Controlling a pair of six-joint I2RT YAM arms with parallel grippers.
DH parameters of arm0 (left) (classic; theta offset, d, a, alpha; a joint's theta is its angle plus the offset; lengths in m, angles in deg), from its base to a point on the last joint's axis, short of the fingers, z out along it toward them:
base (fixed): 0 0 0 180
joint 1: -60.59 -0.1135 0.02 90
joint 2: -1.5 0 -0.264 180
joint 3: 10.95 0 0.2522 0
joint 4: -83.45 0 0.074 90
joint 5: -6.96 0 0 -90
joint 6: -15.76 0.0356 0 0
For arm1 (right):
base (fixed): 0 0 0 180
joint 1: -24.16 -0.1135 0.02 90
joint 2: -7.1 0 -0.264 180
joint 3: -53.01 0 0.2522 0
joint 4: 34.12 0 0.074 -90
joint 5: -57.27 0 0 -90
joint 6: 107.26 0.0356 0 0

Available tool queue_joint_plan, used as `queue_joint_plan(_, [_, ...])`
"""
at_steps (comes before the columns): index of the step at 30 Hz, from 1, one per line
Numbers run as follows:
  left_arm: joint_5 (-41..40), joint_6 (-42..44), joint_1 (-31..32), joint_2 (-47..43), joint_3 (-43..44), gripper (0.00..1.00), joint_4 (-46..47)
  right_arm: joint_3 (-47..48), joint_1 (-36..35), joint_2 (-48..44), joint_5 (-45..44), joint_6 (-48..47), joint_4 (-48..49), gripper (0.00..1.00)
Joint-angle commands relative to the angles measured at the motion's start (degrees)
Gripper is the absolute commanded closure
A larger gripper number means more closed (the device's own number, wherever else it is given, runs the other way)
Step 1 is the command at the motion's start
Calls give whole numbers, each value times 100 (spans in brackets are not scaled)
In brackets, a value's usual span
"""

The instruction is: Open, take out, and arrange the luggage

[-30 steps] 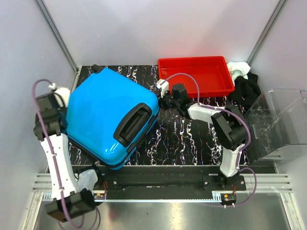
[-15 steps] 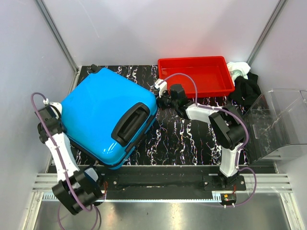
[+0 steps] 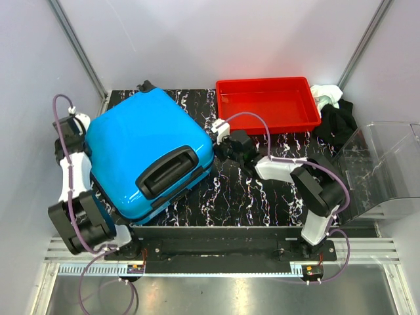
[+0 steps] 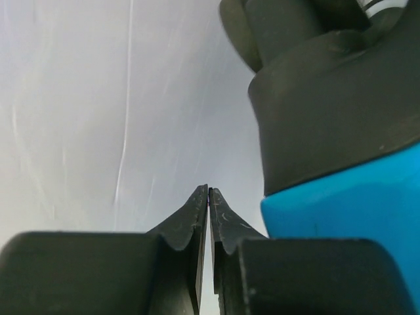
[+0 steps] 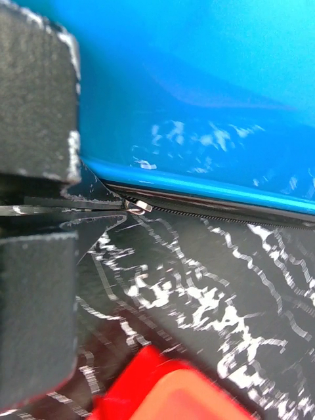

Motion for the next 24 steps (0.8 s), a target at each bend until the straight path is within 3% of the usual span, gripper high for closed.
queue_joint_plan(1, [1828,-885,1369,838,96,90,-365,-230,-1136,-359,421,-119,469,100])
queue_joint_plan(9, [1933,-1464,1696,1998,1721,91,-540,-56,-1707,-115,-27,391,346,100])
queue_joint_plan(14, [1766,-1193,2056,2904,2970,91,-1084,323,-2217,290,-247,541,539,100])
queue_joint_plan(20, [2161,-1350,2092,2651,2954,89,-1349,489,-2253,291,-546,708,329,100])
queue_joint_plan(24, [2338,-1316,1934,2088,2866,75,-1551,727,-2261,317,-520,690,83,100])
